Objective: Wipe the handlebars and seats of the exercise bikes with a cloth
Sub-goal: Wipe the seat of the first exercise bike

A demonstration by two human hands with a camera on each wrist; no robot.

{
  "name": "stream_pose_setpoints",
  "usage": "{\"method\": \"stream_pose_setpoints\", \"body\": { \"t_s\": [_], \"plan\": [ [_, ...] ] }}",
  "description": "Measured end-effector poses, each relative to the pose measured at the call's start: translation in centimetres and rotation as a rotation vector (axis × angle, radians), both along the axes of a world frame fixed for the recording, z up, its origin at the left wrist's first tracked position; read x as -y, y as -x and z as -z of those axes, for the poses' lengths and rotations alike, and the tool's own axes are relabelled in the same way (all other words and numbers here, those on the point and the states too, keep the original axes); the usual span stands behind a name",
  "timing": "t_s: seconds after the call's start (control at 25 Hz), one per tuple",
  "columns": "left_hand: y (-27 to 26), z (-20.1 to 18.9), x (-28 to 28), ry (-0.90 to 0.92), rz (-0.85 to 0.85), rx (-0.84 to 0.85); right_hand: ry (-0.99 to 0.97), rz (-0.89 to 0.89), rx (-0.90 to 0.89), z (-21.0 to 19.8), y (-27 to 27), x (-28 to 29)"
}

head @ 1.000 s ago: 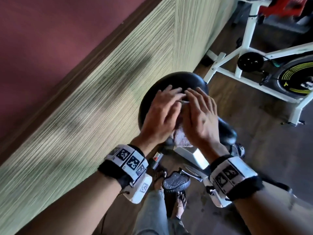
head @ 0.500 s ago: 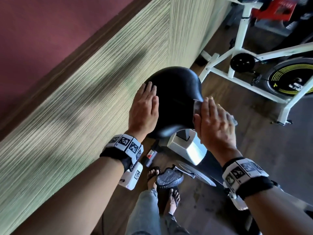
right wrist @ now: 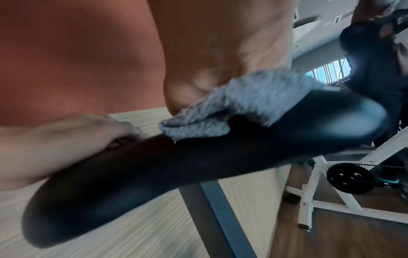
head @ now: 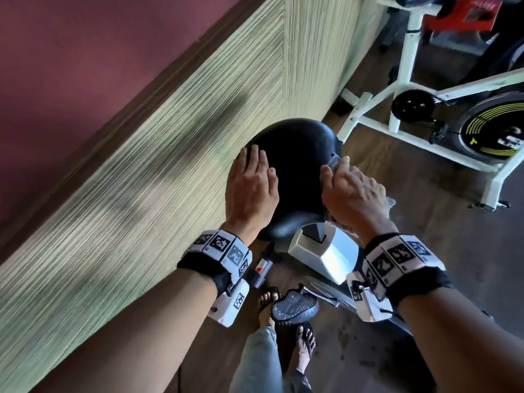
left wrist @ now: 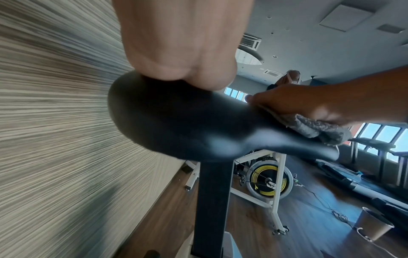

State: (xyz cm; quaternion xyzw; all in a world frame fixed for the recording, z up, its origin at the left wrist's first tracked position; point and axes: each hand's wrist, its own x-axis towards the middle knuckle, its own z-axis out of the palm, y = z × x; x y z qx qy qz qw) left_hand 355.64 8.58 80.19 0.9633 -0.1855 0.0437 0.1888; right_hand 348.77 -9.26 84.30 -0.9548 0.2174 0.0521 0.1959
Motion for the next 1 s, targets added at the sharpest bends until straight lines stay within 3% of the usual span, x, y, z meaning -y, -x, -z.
{"method": "stream_pose_setpoints", "body": {
  "t_s": [0.08,0.16,0.24,0.48,0.64,0.76,1.0],
  "plan": [
    [0.2,-0.3,0.7,-0.033,-0.020,-0.036,-0.034,-0.093,0.055,-0.2,1.7,0.9],
    [0.1,-0.3,1.0,-0.050,-0.048,-0.037,0.131,-0.160,0.036,0.5,3.4,1.1],
    [0.4,-0.2,1.2,-0.055,-0.060,-0.025,0.181,-0.102,0.007,1.1,3.8,0.6],
    [0.2,0.1,1.0,-0.052,-0.055,-0.001,0.073,-0.040,-0.051,0.7,1.3,-0.1],
    [0.2,0.3,0.6,-0.049,-0.043,0.015,0.227,-0.066,-0.116,0.7,5.1,-0.4],
    [0.3,0.2,0.9,-0.068,-0.048,0.008,0.289,-0.023,-0.118,0.7,3.5,-0.5],
    [0.2,0.1,0.8,-0.108,-0.047,-0.012,-0.060,-0.027,-0.114,0.5,-4.7,-1.5]
  ]
}}
